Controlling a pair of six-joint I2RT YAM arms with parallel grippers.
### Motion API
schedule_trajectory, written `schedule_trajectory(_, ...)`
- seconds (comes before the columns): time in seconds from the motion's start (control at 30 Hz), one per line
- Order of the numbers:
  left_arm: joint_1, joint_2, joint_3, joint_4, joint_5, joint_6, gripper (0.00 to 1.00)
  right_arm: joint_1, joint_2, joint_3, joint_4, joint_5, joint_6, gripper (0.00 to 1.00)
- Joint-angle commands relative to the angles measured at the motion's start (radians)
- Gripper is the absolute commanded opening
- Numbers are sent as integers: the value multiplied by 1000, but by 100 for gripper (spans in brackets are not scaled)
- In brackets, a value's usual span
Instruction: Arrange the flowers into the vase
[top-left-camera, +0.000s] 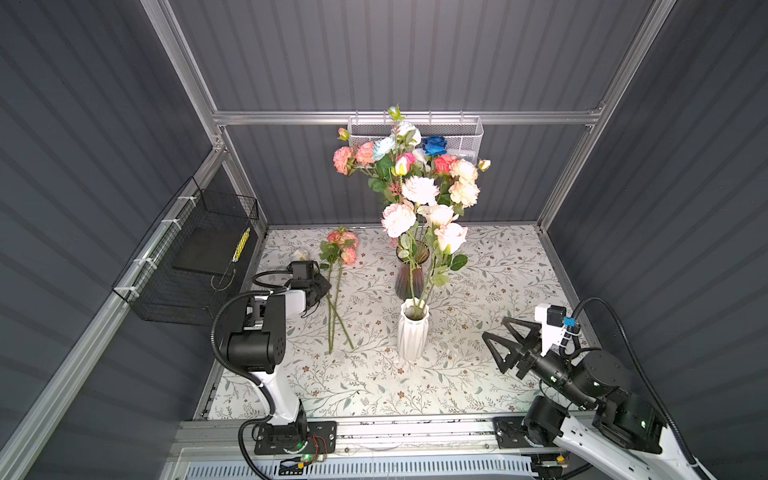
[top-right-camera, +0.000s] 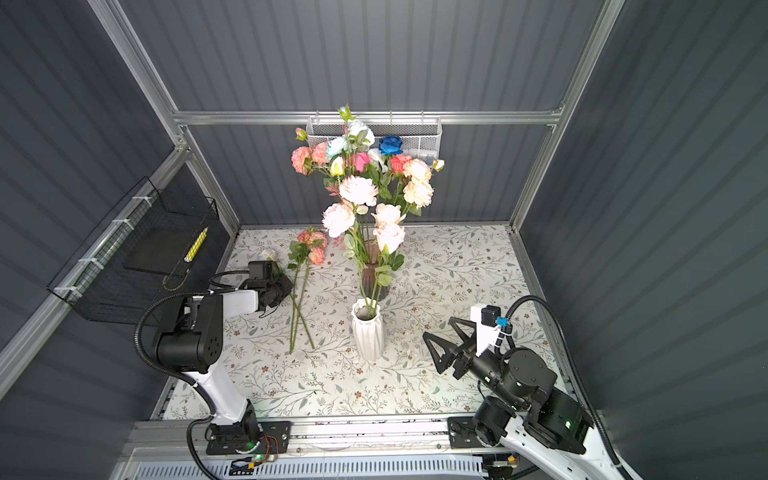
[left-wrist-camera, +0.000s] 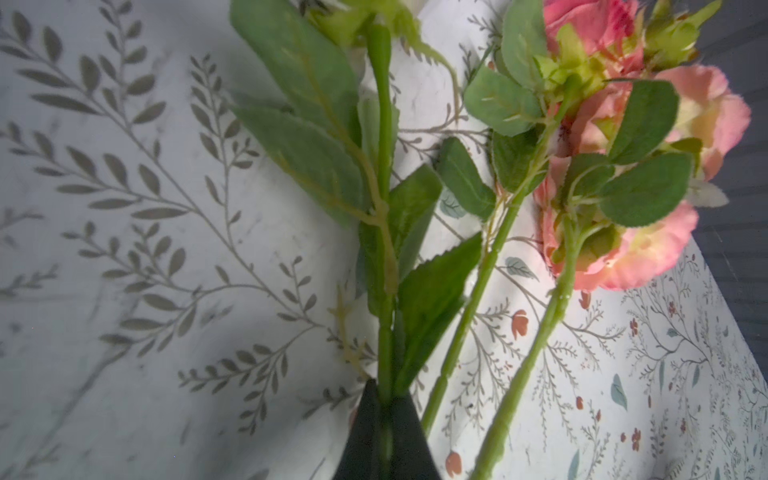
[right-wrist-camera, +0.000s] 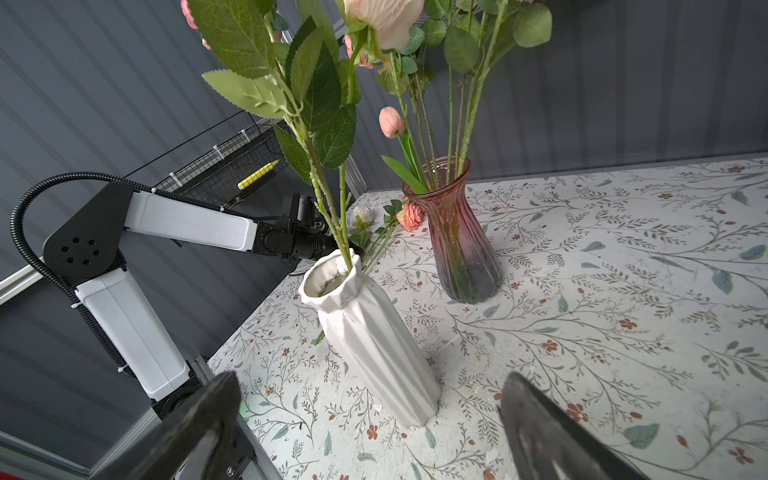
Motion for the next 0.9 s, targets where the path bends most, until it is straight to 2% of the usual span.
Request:
schedule_trajectory(0.0, 5, -107, -21, 6, -32, 5, 3, -3, -17, 25, -6, 22, -13, 99)
schedule_trajectory(0.17, 4, -280, -34, -45, -32, 14, 0, -3, -18, 34, -10, 29, -16, 99)
schedule_trajectory(0.37, -4, -550, -53, -118, 43, 14, 0, -3, -12, 49, -7, 39, -7, 99)
schedule_trajectory(0.5, -54, -743, -48, -182, 64, 49, 0, -3, -6, 58, -7, 34, -8, 99)
schedule_trajectory(0.6, -120, -861, -12, -224, 39, 90, 0, -3, 3, 62, -5, 27, -4, 99)
schedule_trajectory(0.7, -189, -945, 25, -228, 10, 126, 0, -2, 9, 62, 7, 26, 3, 99)
schedule_trajectory(0.87, -196, -1006, 56, -115, 83, 99, 0, -3, 20, 71, 25, 23, 9, 99)
